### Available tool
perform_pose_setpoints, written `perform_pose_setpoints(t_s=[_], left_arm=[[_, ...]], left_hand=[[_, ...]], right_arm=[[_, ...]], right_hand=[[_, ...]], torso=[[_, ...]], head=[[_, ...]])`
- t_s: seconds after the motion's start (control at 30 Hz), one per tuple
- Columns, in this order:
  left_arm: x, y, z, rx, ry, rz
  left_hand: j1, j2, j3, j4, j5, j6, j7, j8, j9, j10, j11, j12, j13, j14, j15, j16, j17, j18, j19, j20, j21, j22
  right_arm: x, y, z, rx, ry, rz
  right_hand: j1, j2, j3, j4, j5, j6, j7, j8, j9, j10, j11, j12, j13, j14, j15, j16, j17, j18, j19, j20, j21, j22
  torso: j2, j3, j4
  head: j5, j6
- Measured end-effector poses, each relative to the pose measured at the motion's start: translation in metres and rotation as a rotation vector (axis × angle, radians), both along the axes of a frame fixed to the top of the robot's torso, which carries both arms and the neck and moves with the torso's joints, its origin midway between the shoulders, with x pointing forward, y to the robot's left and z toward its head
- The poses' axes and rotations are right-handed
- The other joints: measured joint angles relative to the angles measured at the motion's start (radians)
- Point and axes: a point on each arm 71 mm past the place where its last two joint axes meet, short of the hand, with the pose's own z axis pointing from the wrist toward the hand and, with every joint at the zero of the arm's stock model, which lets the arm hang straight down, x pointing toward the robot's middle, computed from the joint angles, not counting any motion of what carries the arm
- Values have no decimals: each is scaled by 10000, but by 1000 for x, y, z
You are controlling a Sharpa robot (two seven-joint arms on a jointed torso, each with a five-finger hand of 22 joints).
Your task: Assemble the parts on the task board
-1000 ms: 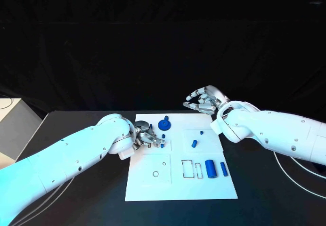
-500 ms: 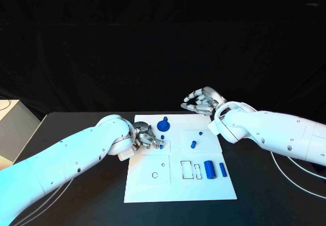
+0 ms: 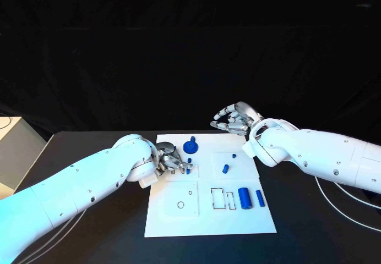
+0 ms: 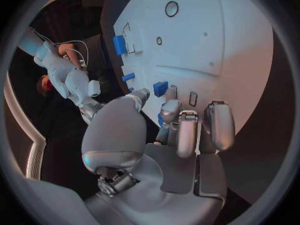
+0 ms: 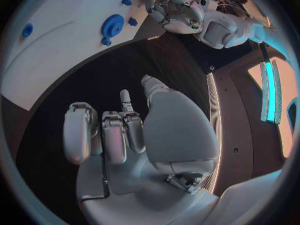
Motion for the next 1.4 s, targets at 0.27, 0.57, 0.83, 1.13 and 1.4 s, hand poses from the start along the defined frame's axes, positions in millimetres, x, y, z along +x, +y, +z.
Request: perform_pose_setpoints(t_s=[0.27, 0.57, 0.83, 1.13, 1.4], left_arm=[[0, -2, 0, -29, 8, -24], [1, -4, 2, -57, 3, -33], [4, -5, 3, -58, 19, 17], [6, -6, 4, -25, 28, -4], [6, -6, 4, 50, 83, -89]], left_hand=[[0, 0, 0, 0, 0, 0, 0, 55, 26, -1, 0, -1, -1, 0, 0, 0, 0, 0, 0, 0, -4, 0], [40, -39, 1, 0, 0, -37, -35, 96, 96, -1, 1, -1, -2, -37, -36, 0, -1, 0, -1, 0, -5, 13], [54, -28, 1, 0, 0, -37, -35, 114, 132, -41, -39, -1, -3, -37, -36, 0, 0, 0, -1, 1, -5, 12], [164, 5, 1, 0, 0, -74, -72, 240, 259, -41, -38, -1, 25, -14, -58, 0, -1, 0, -1, 1, -5, 11], [284, 45, 2, 0, 0, -38, -108, 439, 493, -3, -75, 39, 55, 0, -73, -1, -1, 1, -1, 1, 32, 33]], right_arm=[[1, 0, -1, -28, 38, -8], [2, 1, -1, -47, 84, 6], [2, 2, -2, -57, 115, 26], [2, 3, -2, -63, 138, 47], [2, 4, -2, -74, 166, 81]], right_hand=[[0, 0, 0, 0, 0, 1, -1, 0, 0, 0, 0, 0, 0, 0, 0, 0, 0, 0, 0, 0, 0, 3], [-41, 41, 0, 0, 0, 2, -1, 0, -1, 0, 0, 0, 1, 0, 0, 0, 0, 0, 0, 0, 0, 6], [-40, 41, 0, 0, 0, 2, -2, 0, -1, 0, 0, 0, 0, 0, 0, 0, 0, 1, 0, 0, 0, 6], [-41, 41, 0, 0, -1, 2, -2, 0, -1, 0, 0, 0, 0, 0, 0, 0, 0, 0, 0, 0, 0, 4], [-80, 1, 0, 0, -1, 2, -2, 0, -1, 0, 0, 0, 0, 0, 0, 0, 0, 0, 0, 0, 0, 3]], torso=[[6, 2, 9], [24, 11, 16], [58, 22, 3], [62, 21, 10], [53, 17, 27]], head=[[-16, 16], [-40, 6], [-54, 15], [-68, -73], [-78, -128]])
